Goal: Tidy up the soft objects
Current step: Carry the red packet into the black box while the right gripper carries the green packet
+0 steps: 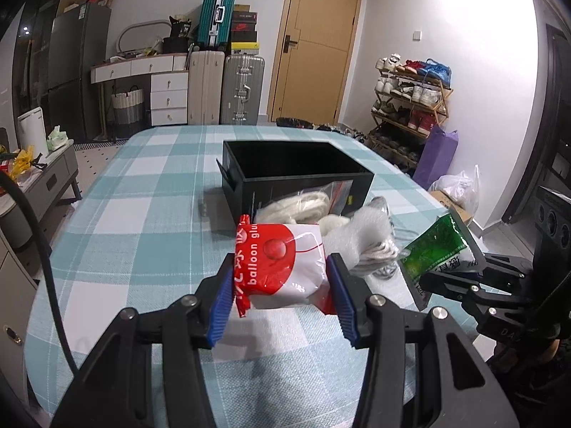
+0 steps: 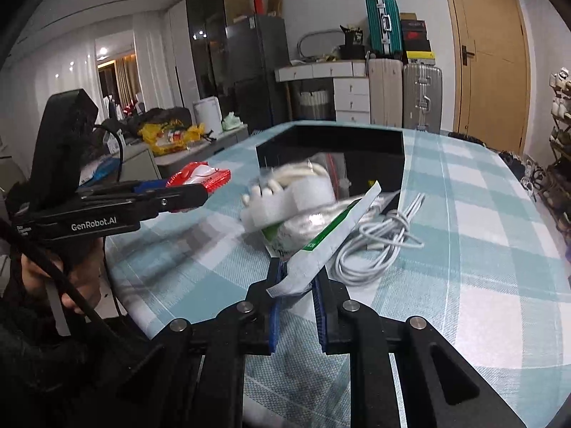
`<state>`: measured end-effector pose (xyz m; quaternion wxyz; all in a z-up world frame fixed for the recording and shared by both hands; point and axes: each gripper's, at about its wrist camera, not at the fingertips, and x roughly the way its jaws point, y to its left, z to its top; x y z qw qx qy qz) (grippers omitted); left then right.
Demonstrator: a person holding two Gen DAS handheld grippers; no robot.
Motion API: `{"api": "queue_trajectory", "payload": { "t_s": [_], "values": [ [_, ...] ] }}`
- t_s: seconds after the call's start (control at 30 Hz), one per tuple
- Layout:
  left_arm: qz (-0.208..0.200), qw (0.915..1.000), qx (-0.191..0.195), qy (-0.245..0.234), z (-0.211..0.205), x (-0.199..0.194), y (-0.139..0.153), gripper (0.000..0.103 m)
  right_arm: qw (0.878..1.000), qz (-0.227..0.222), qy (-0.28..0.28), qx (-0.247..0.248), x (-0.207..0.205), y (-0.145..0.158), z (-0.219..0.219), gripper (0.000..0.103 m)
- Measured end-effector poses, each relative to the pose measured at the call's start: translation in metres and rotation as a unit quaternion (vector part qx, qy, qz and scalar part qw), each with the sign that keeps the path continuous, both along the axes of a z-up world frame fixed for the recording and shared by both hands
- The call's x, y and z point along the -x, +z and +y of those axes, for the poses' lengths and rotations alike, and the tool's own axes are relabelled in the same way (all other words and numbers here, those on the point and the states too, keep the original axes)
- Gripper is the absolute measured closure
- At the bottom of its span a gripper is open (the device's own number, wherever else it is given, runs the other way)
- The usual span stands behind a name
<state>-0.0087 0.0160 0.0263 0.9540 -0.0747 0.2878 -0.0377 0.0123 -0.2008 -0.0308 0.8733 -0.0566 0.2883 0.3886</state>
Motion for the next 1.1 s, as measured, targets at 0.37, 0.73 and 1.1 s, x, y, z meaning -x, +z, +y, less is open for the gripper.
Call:
{"api": "queue_trajectory", "payload": {
  "t_s": [0.37, 0.73, 1.1],
  "values": [
    [-0.032, 0.9995, -0.003, 0.006, 0.005, -0.002, 0.023, 0.054, 1.0, -0.005, -0.01, -0.026, -0.008, 0.015, -0.007, 0.088],
    [-0.035, 0.9994, -0.002, 0.002, 0.003, -0.004, 0.024, 0.054, 0.997, -0.054, -0.032, -0.048, 0.002, 0.034, -0.019, 0.088],
    [-0.073, 0.9973, 0.004, -0.004, 0.004, -0.019, 0.063, 0.054, 0.992, -0.095, -0.035, -0.075, -0.025, 0.082, -0.014, 0.088]
  ]
}}
